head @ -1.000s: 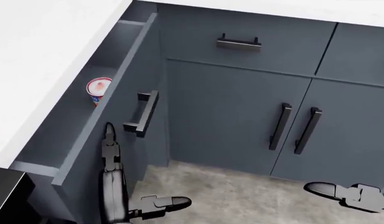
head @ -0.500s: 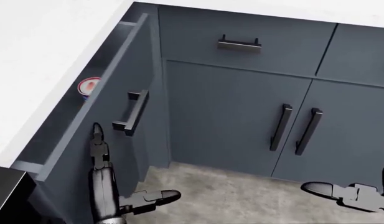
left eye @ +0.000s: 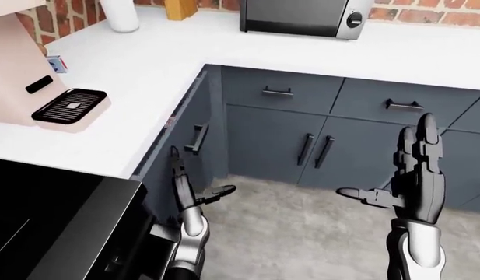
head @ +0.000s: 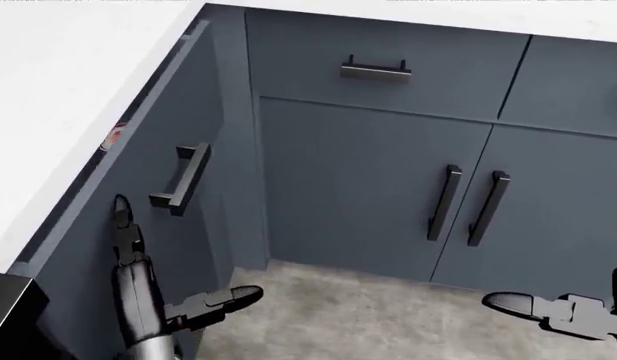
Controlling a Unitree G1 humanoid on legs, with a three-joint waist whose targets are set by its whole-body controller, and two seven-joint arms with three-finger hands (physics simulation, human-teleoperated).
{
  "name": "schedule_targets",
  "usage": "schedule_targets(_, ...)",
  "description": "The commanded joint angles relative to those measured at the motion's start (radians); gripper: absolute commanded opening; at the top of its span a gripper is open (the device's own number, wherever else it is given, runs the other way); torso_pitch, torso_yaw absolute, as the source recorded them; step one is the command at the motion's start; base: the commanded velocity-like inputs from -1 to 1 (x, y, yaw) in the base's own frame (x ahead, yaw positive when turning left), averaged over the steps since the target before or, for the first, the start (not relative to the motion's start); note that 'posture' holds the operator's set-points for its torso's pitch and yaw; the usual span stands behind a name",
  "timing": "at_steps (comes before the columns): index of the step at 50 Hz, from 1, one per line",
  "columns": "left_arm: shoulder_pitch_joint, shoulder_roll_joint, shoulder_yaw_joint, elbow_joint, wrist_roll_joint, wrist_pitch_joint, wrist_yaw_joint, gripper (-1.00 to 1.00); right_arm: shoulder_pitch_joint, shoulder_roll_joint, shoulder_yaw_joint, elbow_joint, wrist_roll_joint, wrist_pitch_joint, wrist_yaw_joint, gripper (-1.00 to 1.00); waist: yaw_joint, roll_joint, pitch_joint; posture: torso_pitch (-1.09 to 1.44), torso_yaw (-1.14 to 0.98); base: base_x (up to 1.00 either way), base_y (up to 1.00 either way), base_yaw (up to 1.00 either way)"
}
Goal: Close the right drawer.
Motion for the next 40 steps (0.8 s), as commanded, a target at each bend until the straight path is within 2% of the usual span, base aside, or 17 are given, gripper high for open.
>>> schedule_targets(1, -0.015, 0.019, 0.047, -0.012, -0.037, 0.002, 0.051, 1.00, -0.016, -0.011, -0.008, -0.041, 0.001, -0.025, -0.003, 1.00, 0.008, -0.005, -0.014, 0.00, 0.00, 0.00, 0.00, 0.00)
schedule_targets(6, -0.017, 0.025, 0.053, -0.013, -0.044, 0.008, 0.068, 1.00, -0.016, -0.011, -0.008, -0.031, 0.002, -0.033, -0.001, 1.00, 0.007, -0.004, -0.016, 0.00, 0.00, 0.00, 0.00, 0.00)
schedule_targets(10, -0.030, 0.029, 0.059, 0.001, -0.038, 0.020, 0.114, 1.00, -0.015, -0.012, -0.007, -0.015, 0.002, -0.048, 0.000, 1.00, 0.006, -0.004, -0.017, 0.00, 0.00, 0.00, 0.00, 0.00)
schedule_targets(16, -0.033, 0.032, 0.061, 0.002, -0.046, 0.024, 0.124, 1.00, -0.014, -0.012, -0.005, -0.013, 0.002, -0.050, 0.000, 1.00, 0.005, -0.002, -0.018, 0.00, 0.00, 0.00, 0.00, 0.00)
schedule_targets(19, -0.050, 0.034, 0.072, 0.025, -0.040, 0.036, 0.185, 1.00, -0.013, -0.011, -0.004, -0.019, 0.000, -0.044, -0.001, 1.00, 0.006, -0.002, -0.019, 0.00, 0.00, 0.00, 0.00, 0.00)
schedule_targets(23, -0.061, 0.037, 0.074, 0.039, -0.058, 0.044, 0.193, 1.00, -0.013, -0.008, 0.000, -0.053, -0.005, -0.011, -0.005, 1.00, 0.006, -0.002, -0.019, 0.00, 0.00, 0.00, 0.00, 0.00)
schedule_targets(25, -0.073, 0.040, 0.079, 0.058, -0.048, 0.050, 0.243, 1.00, -0.013, -0.007, 0.000, -0.063, -0.007, -0.001, -0.005, 1.00, 0.006, -0.002, -0.019, 0.00, 0.00, 0.00, 0.00, 0.00)
schedule_targets(30, -0.087, 0.045, 0.081, 0.084, -0.065, 0.047, 0.251, 1.00, -0.016, -0.007, -0.002, -0.058, -0.006, -0.003, -0.003, 1.00, 0.004, -0.002, -0.019, 0.00, 0.00, 0.00, 0.00, 0.00)
schedule_targets(40, -0.134, 0.064, 0.101, 0.166, -0.070, 0.069, 0.395, 1.00, -0.019, -0.009, -0.001, -0.044, -0.005, -0.013, -0.002, 1.00, 0.001, -0.001, -0.019, 0.00, 0.00, 0.00, 0.00, 0.00)
